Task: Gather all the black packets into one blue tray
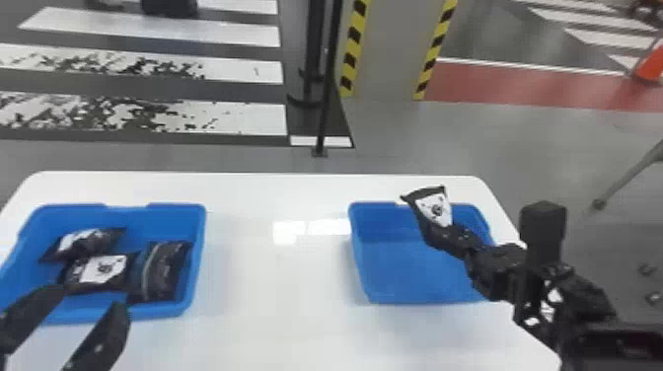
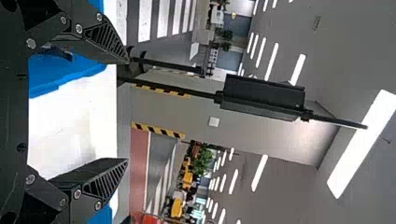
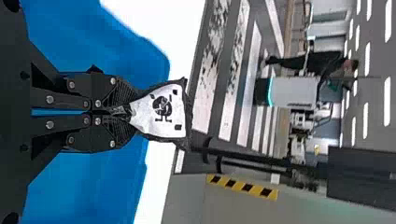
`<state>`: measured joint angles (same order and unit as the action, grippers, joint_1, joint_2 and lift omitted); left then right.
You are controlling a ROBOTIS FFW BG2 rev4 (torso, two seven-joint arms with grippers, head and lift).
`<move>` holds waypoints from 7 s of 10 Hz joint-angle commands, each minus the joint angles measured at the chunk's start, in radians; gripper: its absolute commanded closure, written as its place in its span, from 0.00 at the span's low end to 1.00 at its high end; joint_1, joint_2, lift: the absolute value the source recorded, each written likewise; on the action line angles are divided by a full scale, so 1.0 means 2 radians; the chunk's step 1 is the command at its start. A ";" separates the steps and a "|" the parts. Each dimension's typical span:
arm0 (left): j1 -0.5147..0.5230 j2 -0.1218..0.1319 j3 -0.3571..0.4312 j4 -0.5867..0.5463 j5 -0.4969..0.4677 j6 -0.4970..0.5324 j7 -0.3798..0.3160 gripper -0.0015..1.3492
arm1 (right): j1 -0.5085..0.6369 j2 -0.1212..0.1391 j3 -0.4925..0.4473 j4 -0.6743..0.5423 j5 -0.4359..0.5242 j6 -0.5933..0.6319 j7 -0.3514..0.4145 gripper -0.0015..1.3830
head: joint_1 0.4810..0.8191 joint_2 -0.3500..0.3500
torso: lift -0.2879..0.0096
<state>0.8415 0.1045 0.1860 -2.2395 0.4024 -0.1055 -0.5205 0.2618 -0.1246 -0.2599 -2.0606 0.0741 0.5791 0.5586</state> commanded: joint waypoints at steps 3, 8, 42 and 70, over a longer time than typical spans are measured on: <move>-0.013 0.007 -0.013 0.000 0.025 0.024 -0.007 0.23 | 0.070 0.001 0.080 -0.075 -0.048 -0.032 0.017 0.93 | 0.63 0.45 | 0.60; -0.067 0.011 -0.022 0.013 0.038 0.078 -0.023 0.23 | 0.069 0.002 0.131 -0.065 -0.047 -0.098 0.090 0.93 | 0.63 0.65 | 0.60; -0.285 0.047 0.161 0.215 -0.167 0.056 -0.078 0.89 | 0.243 0.063 -0.034 -0.098 -0.138 -0.256 0.018 0.09 | 0.63 0.88 | 0.60; 0.088 -0.054 0.108 -0.010 -0.041 -0.088 0.014 0.20 | 0.442 0.063 -0.067 -0.155 -0.230 -0.425 -0.117 0.10 | 0.63 0.44 | 0.60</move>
<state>1.0197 0.0000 0.4056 -2.2605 0.3215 -0.2854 -0.4923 1.1472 -0.0031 -0.3948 -2.3679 -0.3881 -0.2699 0.3237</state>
